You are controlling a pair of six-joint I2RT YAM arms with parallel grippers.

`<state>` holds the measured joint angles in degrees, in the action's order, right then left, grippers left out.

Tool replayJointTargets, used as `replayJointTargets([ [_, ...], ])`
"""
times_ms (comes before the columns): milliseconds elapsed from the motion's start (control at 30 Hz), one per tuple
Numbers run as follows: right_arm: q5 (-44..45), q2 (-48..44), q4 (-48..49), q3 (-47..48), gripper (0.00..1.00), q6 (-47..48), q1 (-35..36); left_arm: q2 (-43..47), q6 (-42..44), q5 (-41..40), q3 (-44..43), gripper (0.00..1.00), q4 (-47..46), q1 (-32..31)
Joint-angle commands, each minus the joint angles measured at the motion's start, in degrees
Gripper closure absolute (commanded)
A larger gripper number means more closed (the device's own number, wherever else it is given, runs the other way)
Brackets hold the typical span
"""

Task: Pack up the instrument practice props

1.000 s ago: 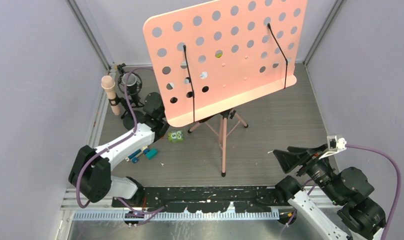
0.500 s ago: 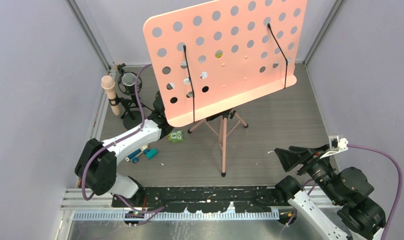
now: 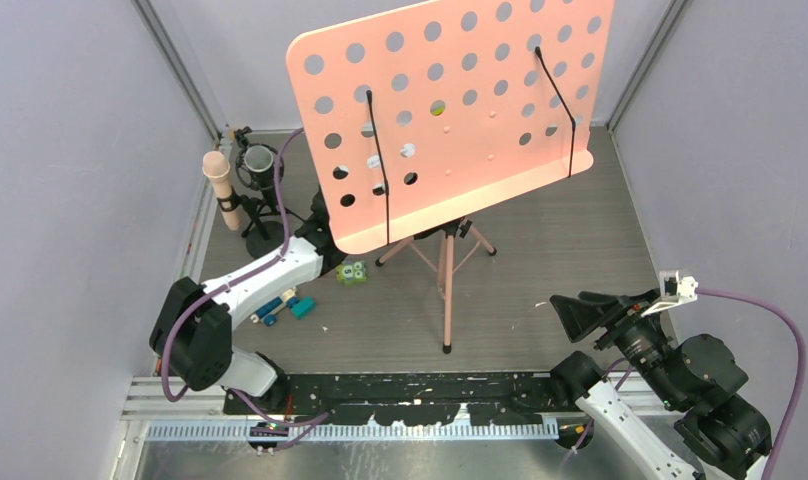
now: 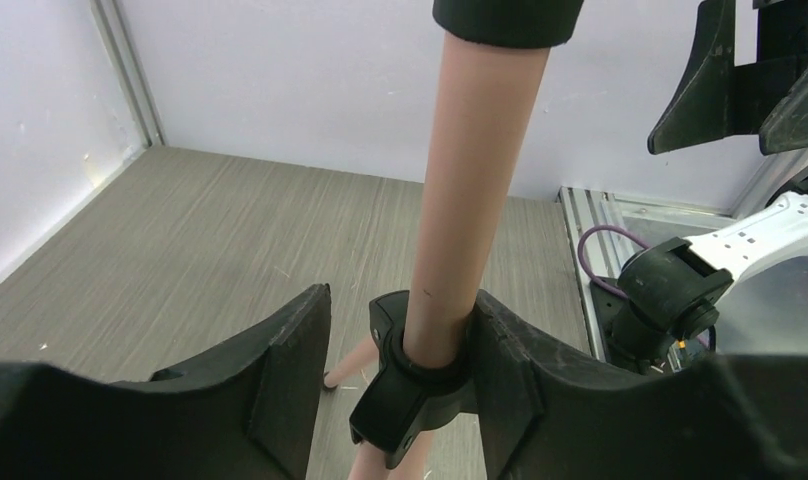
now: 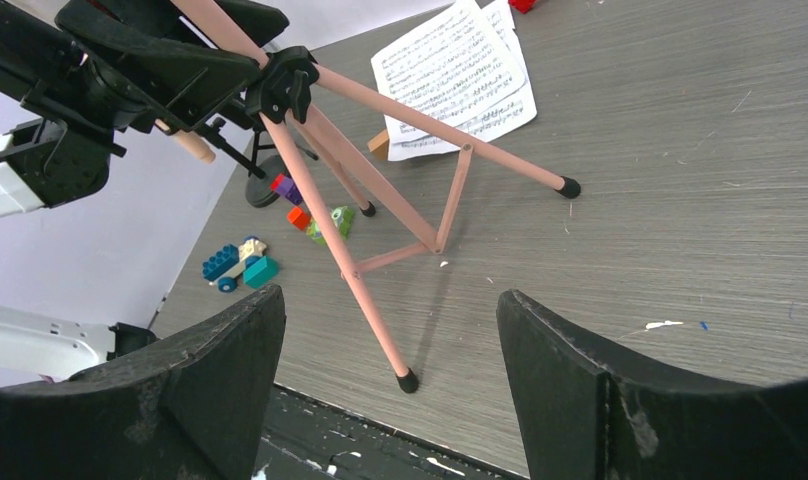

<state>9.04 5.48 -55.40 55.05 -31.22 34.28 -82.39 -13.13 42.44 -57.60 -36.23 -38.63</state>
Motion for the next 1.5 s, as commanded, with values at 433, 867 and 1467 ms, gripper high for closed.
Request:
replayJointTargets([
  [433, 1.69, -0.45, 1.45, 0.07, 0.18, -1.52, 0.08, 1.58, 5.82, 0.80, -3.78, 0.74, 8.27, -0.32],
  [867, -4.99, 13.60, 20.70, -7.68, 0.28, -12.06, 0.05, 2.59, 9.84, 3.00, -4.39, 1.00, 17.71, -0.35],
  [1467, -12.19, 26.16, 79.18, -29.44, 0.54, -20.95, 0.00, 4.31, 10.58, 0.63, -2.01, 1.00, 19.35, -0.70],
])
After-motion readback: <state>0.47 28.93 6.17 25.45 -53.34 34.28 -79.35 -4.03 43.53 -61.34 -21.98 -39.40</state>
